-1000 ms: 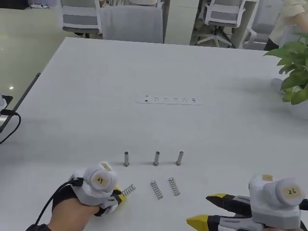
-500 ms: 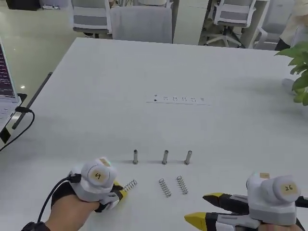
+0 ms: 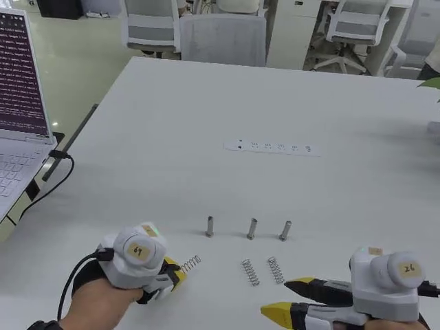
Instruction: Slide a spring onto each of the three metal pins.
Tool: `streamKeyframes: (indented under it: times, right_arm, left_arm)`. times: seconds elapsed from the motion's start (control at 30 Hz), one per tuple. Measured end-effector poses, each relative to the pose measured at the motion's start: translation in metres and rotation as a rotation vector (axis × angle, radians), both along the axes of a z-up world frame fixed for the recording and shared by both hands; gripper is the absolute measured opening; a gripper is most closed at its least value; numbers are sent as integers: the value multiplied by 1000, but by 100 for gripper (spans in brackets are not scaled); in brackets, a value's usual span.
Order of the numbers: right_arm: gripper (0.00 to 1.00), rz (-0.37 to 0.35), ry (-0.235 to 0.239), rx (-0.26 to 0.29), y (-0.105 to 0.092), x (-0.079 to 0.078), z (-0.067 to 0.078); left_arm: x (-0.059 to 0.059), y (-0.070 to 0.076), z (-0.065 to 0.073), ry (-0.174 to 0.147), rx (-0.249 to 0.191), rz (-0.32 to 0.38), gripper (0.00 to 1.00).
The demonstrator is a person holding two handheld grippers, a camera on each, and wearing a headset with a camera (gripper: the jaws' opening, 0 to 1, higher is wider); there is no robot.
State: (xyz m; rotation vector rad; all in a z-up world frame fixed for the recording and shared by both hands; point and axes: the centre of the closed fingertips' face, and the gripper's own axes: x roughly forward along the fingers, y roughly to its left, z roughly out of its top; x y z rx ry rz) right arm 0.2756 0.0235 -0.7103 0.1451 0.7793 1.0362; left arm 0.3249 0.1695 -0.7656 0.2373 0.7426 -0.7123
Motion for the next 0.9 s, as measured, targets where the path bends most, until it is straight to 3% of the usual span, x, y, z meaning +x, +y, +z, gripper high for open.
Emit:
streamKeyframes:
  times: [0.47,0.9]
  right_arm:
    - [50,48,10,17,22,3,1]
    - [46,61,7,53,37,15,6]
  left_arm:
    - [-8,-6,26,-42,-38,-16,2]
    - [-14,-25,47,-77,-73,-67,2]
